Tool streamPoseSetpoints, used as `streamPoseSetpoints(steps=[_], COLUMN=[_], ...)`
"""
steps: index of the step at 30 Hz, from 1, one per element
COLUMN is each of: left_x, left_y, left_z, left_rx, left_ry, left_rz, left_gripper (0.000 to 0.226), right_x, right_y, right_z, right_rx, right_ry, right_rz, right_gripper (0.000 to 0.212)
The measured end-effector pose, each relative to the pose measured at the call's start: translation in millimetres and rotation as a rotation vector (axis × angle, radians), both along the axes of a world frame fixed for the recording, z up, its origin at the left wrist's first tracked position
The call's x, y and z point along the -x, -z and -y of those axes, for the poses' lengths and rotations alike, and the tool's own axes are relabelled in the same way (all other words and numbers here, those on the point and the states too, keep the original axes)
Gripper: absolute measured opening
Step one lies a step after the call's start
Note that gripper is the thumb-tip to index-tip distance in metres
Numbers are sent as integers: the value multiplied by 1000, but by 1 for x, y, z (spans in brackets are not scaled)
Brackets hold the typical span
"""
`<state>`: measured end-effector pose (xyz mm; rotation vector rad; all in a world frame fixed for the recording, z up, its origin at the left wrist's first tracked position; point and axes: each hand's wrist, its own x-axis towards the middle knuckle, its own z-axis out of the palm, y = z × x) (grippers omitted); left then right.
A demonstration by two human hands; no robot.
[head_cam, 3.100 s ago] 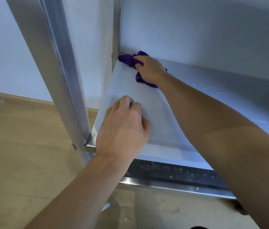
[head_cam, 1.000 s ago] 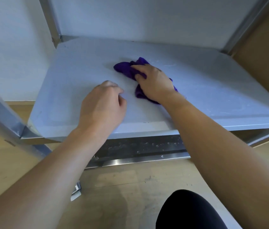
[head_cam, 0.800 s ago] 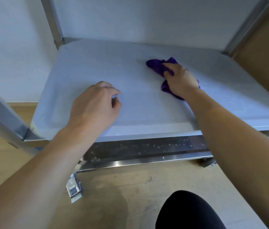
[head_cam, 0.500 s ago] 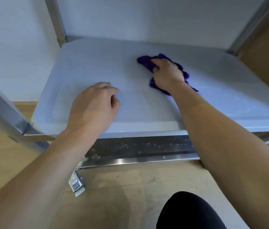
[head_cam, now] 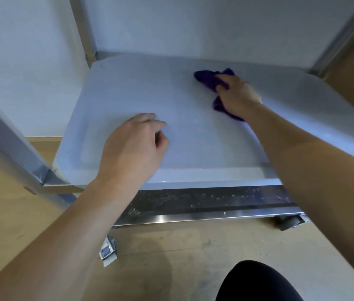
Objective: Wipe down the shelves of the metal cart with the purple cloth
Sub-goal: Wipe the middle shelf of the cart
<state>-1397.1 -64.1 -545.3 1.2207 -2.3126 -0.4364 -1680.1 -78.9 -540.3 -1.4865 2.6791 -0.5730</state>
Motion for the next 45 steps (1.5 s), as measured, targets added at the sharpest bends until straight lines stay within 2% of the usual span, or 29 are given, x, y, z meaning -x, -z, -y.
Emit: streamPoseSetpoints(steps=[5,8,9,12,14,18,23,28,30,33,36,38,41,45], left_x=[1,-1,-1,-2,-2,-2,0,1,0,1,1,0,-1,-3], left_y=[0,1,1,1,1,3,6,6,7,6,4,4,4,4], left_z=[-1,0,0,0,2,4,4,4,4,4,4,6,6,7], left_rx=[63,98,107,102,101,112,141,171,173,165,151,136,112,78], left_ry=[10,13,16,54,59,39,27,27,27,30,48,40,54,25], left_rz=[56,80,79,68,64,31,35,50,72,102,101,80,53,29], left_gripper=[26,23,22,24,25,20,19,19,19,18,18,19,23,23], right_x=[6,-33,-51,-107,-120,-76,22,12,-15,-53,-103,-127,-121,-69], right_y=[0,-7,-6,2,4,1,7,-7,-9,-7,-2,1,-3,-10], right_z=[20,46,59,96,109,102,78,78,87,107,126,131,121,83], right_rx=[-42,-60,-53,-33,-9,30,30,-76,-116,-138,-70,-63,-47,31], right_ry=[98,-91,-156,-302,-326,-226,32,236,135,-135,-290,-369,-370,-225], right_rz=[5,-66,-58,-4,50,71,74,23,-66,-157,-109,-84,1,87], right_gripper=[46,67,67,49,43,42,60,62,66,76,53,47,44,39])
